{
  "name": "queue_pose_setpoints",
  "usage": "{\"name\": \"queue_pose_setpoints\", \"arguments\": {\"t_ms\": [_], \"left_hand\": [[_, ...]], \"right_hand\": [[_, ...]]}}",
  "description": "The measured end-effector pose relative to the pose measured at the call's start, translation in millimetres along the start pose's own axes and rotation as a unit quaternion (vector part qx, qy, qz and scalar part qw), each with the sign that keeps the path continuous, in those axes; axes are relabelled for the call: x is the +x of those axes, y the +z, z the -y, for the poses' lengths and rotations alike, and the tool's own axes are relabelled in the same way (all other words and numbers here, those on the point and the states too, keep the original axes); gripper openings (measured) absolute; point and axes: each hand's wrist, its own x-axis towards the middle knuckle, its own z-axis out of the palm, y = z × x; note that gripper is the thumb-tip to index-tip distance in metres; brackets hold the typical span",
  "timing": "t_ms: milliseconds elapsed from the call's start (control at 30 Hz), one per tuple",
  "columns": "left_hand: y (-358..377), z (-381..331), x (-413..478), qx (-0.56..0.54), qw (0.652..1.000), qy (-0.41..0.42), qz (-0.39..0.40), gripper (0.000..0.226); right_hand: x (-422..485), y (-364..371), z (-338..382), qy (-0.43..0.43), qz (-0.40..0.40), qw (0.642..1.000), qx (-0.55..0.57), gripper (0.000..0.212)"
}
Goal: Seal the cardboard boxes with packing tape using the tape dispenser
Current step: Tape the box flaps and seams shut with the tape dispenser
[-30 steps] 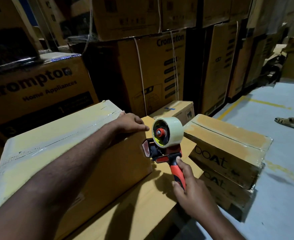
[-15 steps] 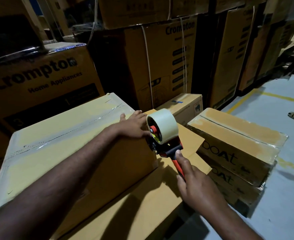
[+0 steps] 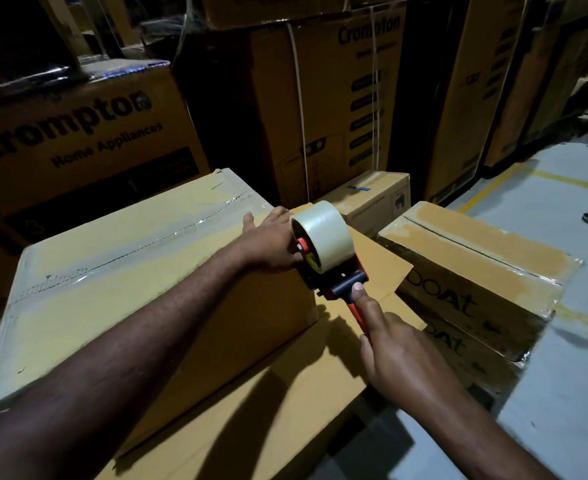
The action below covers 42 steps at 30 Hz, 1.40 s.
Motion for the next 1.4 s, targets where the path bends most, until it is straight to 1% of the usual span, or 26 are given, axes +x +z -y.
{"name": "queue_pose_setpoints", "arguments": {"t_ms": [167, 267, 367, 400, 500, 533, 633, 700, 767, 800, 833, 900, 967, 1067, 1167, 1233, 1300, 1333, 1400], "left_hand": [[3, -6, -3, -0.006, 0.999, -0.024, -0.022, 0.073], [4, -8, -1, -0.017, 0.999, -0.04, -0.031, 0.079], [6, -13, -3, -0.019, 0.998, -0.054, -0.028, 0.081], [8, -14, -2, -0.022, 0.997, -0.059, -0.035, 0.079], [9, -18, -4, -0.009, 0.995, -0.08, -0.065, 0.06], [10, -21, -4, -0.006, 0.994, -0.086, -0.067, 0.057], [10, -23, -2, -0.011, 0.993, -0.094, -0.074, 0.056], [11, -23, -4, -0.022, 0.992, -0.102, -0.077, 0.054], [14, -26, -3, -0.02, 0.99, -0.115, -0.085, 0.054], [13, -28, -3, -0.016, 0.988, -0.121, -0.089, 0.054], [13, -29, -2, -0.014, 0.988, -0.126, -0.09, 0.055], [11, -29, -2, -0.018, 0.987, -0.129, -0.091, 0.051], [12, -30, -4, -0.024, 0.987, -0.129, -0.092, 0.047], [16, -35, -4, -0.01, 0.983, -0.145, -0.114, 0.051], [22, -38, -6, -0.007, 0.981, -0.146, -0.128, 0.055], [23, -33, -10, -0.002, 0.981, -0.133, -0.14, 0.054], [17, -27, -10, -0.008, 0.985, -0.117, -0.123, 0.051], [13, -24, -10, -0.016, 0.988, -0.112, -0.101, 0.055], [7, -23, -7, -0.026, 0.992, -0.105, -0.061, 0.063]], "right_hand": [[-3, 6, 4, 0.025, -0.007, 1.0, 0.008, 0.078], [0, 5, 4, 0.055, 0.005, 0.996, 0.069, 0.075], [1, 4, 2, 0.067, 0.024, 0.994, 0.085, 0.075], [1, 4, 1, 0.076, 0.029, 0.992, 0.094, 0.074], [3, -2, -1, 0.112, 0.063, 0.973, 0.193, 0.068], [3, -4, -2, 0.119, 0.068, 0.97, 0.201, 0.067], [7, -4, -7, 0.112, 0.055, 0.978, 0.17, 0.069], [9, -3, -9, 0.111, 0.067, 0.978, 0.164, 0.069], [6, -3, -8, 0.132, 0.088, 0.96, 0.232, 0.068], [6, -3, -7, 0.14, 0.086, 0.954, 0.25, 0.067], [5, -3, -6, 0.139, 0.08, 0.956, 0.244, 0.067], [7, -2, -4, 0.123, 0.061, 0.973, 0.185, 0.068], [9, 1, -3, 0.121, 0.057, 0.978, 0.161, 0.07], [12, -5, -1, 0.151, 0.083, 0.962, 0.211, 0.068], [14, -11, -1, 0.137, 0.082, 0.969, 0.189, 0.067], [10, -8, 1, 0.132, 0.116, 0.963, 0.203, 0.068], [1, 3, -3, 0.129, 0.145, 0.96, 0.201, 0.067], [-3, 8, -5, 0.132, 0.154, 0.961, 0.189, 0.067], [-8, 17, -9, 0.144, 0.158, 0.955, 0.203, 0.068]]}}
